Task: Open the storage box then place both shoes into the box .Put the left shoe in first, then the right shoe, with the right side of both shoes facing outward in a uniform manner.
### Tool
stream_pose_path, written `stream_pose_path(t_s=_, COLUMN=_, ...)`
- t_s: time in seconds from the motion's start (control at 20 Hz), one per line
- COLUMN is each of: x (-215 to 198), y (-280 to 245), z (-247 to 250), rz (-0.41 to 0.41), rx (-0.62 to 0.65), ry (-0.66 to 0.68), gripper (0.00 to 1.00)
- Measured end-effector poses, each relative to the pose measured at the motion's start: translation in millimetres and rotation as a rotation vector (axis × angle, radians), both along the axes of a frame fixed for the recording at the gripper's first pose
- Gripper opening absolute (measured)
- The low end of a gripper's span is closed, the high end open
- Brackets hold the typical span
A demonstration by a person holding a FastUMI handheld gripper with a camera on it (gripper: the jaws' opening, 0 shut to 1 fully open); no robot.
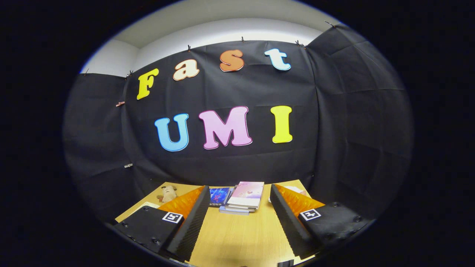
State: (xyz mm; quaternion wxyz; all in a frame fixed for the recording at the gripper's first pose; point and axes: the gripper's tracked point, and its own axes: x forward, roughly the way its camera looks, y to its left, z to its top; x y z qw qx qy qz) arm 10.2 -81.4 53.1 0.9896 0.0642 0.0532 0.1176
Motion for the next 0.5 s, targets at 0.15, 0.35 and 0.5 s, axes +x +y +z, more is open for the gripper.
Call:
stream_pose_path(t_s=0.15, x=2.2, y=14.1, z=-7.8, rz=0.009, rx=-0.033, ry=0.016, gripper=0.98)
stream_pose_path(t_s=0.35, x=5.3, y=28.6, z=-9.5, rz=0.012, rx=-0.063, ry=0.006, gripper=0.98)
stream_pose_path(t_s=0.5, x=5.0, y=38.3, z=-10.7, rz=0.019, rx=-0.070, ry=0.009, gripper=0.98)
